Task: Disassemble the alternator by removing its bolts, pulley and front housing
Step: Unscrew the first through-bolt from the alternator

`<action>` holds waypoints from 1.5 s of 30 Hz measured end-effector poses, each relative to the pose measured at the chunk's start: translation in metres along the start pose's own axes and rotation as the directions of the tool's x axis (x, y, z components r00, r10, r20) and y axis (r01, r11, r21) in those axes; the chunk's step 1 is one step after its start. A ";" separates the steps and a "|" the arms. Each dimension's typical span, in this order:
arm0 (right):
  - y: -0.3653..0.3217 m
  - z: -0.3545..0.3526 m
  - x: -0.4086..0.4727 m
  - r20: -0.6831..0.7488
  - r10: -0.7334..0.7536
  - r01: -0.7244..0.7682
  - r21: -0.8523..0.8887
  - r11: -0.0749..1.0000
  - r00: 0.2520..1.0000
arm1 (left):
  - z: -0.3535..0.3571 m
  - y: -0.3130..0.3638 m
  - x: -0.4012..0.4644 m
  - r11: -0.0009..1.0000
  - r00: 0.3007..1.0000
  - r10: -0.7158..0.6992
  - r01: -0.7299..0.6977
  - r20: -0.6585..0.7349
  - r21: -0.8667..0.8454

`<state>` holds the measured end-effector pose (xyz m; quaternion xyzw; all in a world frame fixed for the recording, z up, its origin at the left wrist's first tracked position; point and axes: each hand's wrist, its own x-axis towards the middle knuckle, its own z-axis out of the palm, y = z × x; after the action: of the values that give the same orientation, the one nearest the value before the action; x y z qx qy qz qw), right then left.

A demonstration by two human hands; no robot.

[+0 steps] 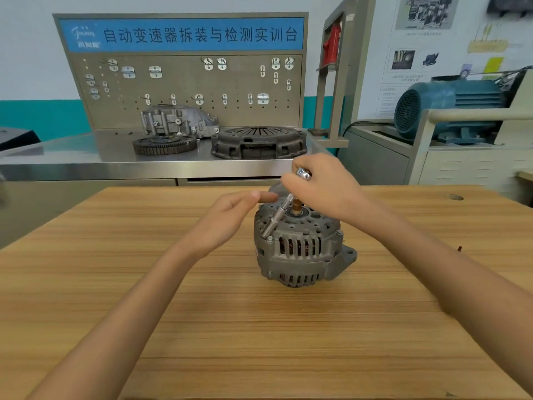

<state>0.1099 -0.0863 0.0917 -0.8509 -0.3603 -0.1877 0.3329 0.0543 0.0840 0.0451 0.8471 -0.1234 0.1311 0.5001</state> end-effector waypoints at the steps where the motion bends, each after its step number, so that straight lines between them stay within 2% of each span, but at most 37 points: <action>1: -0.004 -0.001 0.003 0.014 -0.029 0.030 -0.053 0.998 0.999 | 0.003 -0.004 -0.001 1.000 1.000 -0.008 0.008 0.007 -0.017; 5: -0.021 -0.007 0.019 0.082 -0.118 0.136 -0.267 0.954 0.990 | 0.014 -0.012 -0.002 0.997 0.999 0.026 -0.024 0.030 -0.070; 8: -0.027 -0.008 0.028 0.138 -0.125 0.166 -0.345 0.924 0.982 | 0.016 -0.014 -0.002 0.996 0.998 0.067 -0.067 -0.003 -0.066; 12: -0.031 -0.005 0.030 0.194 -0.131 0.196 -0.369 0.909 0.972 | 0.021 -0.020 0.000 0.996 0.995 0.086 -0.085 -0.054 0.026; 17: -0.033 -0.005 0.032 0.209 -0.162 0.235 -0.390 0.891 0.964 | 0.030 -0.020 -0.003 0.998 0.992 0.064 -0.064 -0.106 0.011; 24: -0.031 -0.005 0.030 0.216 -0.099 0.180 -0.394 0.901 0.971 | 0.047 -0.021 -0.013 0.996 0.972 0.079 -0.084 -0.222 -0.015; 32: -0.040 -0.009 0.017 0.115 0.026 0.036 -0.504 0.863 0.993 | 0.078 -0.011 -0.025 0.997 0.870 0.062 -0.034 -0.490 0.065; 36: -0.047 -0.010 0.015 0.114 0.000 0.062 -0.543 0.837 0.993 | 0.095 0.002 -0.025 0.999 0.798 -0.045 0.038 -0.601 -0.024; 40: -0.045 -0.006 0.013 0.082 -0.138 0.160 -0.578 0.801 0.987 | 0.092 0.004 -0.037 0.997 0.842 0.011 0.029 -0.540 0.065; 43: -0.039 -0.003 0.015 0.046 -0.196 0.190 -0.541 0.819 0.979 | 0.067 0.009 -0.038 0.994 0.913 -0.002 0.047 -0.408 0.099; 45: -0.033 0.000 0.016 0.021 -0.216 0.197 -0.504 0.841 0.976 | 0.045 0.013 -0.033 0.999 0.958 -0.003 0.017 -0.288 0.046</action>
<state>0.0962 -0.0608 0.1150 -0.8609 -0.3822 -0.3252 0.0839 0.0238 0.0407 0.0234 0.8313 -0.0416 0.2534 0.4930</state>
